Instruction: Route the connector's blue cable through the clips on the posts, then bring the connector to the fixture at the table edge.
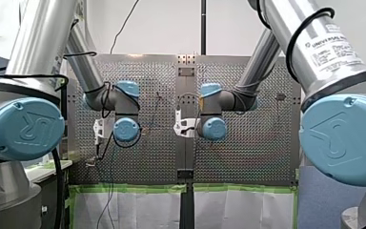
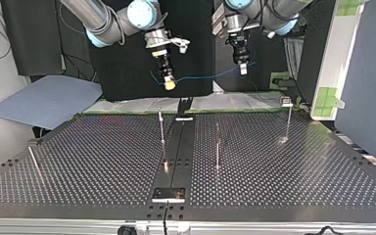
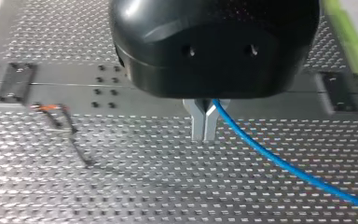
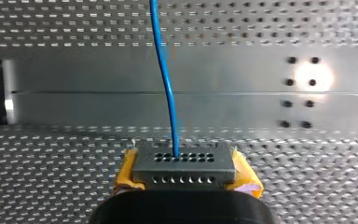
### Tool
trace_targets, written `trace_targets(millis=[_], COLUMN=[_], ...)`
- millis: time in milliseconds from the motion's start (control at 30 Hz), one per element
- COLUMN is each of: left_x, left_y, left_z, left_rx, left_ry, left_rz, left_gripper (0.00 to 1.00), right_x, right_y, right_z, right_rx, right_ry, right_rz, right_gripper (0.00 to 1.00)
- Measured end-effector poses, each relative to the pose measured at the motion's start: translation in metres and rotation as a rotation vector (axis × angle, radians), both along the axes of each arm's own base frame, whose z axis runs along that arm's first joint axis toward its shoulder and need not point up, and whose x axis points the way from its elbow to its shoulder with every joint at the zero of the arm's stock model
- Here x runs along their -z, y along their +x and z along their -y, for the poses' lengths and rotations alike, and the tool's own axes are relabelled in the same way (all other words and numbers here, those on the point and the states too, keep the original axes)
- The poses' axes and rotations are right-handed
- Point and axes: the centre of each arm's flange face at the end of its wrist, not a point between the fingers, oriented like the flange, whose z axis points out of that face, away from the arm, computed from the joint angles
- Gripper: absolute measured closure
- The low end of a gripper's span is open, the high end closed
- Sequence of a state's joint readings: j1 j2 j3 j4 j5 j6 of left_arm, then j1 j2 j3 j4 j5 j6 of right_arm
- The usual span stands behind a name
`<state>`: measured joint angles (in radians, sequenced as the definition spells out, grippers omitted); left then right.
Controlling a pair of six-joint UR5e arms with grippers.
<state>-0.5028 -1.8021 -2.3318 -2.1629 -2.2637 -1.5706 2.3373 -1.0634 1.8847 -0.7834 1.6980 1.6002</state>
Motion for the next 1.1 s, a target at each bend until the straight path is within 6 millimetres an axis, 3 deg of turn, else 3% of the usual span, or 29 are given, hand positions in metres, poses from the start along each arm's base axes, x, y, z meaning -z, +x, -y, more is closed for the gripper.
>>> trace_targets(millis=[367, 667, 867, 1100], left_x=[-0.071, -0.131, -0.127, -0.11], left_y=[0.039, 0.061, 0.072, 0.085], left_z=[0.001, 0.0, -0.002, -0.005], left_rx=[-0.033, -0.013, 0.003, 0.017], left_ry=[-0.049, -0.082, -0.065, -0.056], left_rz=[0.097, 0.172, 0.141, 0.111], left_gripper=[1.0, 1.0, 1.0, 1.0], right_x=[-0.08, -0.133, -0.146, -0.14], right_y=[0.005, -0.008, -0.018, -0.026], right_z=[0.031, 0.046, 0.057, 0.068], right_rx=[0.028, 0.061, 0.083, 0.105], right_ry=[-0.069, -0.122, -0.137, -0.128], right_rz=[0.062, 0.104, 0.115, 0.104], right_gripper=[1.0, 1.0, 1.0, 1.0])
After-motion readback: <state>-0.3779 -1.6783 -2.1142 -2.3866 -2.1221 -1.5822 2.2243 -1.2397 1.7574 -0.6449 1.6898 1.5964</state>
